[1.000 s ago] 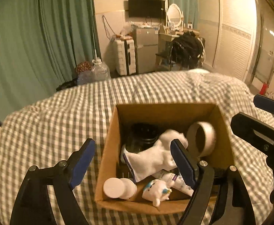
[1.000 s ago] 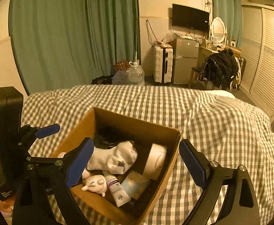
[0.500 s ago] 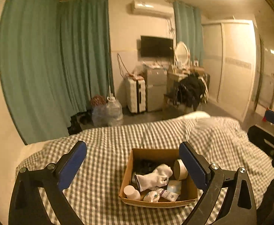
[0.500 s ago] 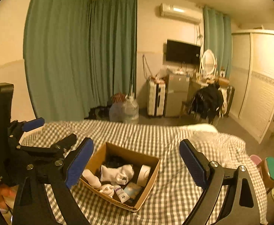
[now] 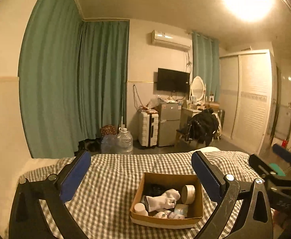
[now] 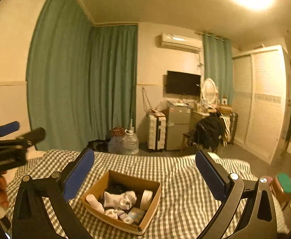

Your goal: Organize objects

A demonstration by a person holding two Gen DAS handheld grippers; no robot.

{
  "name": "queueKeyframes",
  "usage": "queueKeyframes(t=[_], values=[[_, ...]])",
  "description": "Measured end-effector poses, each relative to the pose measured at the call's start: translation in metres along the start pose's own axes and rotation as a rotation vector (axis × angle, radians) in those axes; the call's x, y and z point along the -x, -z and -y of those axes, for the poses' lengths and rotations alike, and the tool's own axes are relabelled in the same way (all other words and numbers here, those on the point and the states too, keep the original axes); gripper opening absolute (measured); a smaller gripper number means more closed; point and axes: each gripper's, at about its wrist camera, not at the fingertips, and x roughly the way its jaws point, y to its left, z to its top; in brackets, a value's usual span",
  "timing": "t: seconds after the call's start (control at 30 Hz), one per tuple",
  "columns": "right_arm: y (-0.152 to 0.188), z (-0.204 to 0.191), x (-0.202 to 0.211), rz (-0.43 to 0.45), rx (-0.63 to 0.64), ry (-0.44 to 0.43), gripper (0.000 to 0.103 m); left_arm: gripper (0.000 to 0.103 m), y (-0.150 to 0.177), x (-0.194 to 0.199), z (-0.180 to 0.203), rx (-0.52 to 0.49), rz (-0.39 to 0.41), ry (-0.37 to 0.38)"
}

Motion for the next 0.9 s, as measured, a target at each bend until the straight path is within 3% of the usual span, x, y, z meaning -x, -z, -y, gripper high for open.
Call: queueKeyframes(t=[0.2,0.33,0.43,0.53,0.9], values=[[0.051,-0.006,-0.02,-0.017,0.0,0.012,0.102,0.103,0.061,-0.014,-0.013,0.037,-0.017,-0.11],[0.098,-0.011,-0.04,-0.037,0.038,0.044,0.102,0.103,0.103,-0.028,-0.021,0.041,-0.008,-0.114],[0.125,-0.015,-0.051,-0.062,0.068,0.08,0.102,0.103,0.113,-0.049,-0.025,0.04,-0.081,-0.111],[0.132,-0.016,-0.061,-0.092,0.076,0.079,0.102,0.103,0.121,-0.056,-0.028,0.068,-0.11,-0.086],[0.132,-0.012,-0.056,-0.107,0.052,0.067,0.102,0.103,0.137,-0.058,-0.011,-0.009,-0.147,-0.104]])
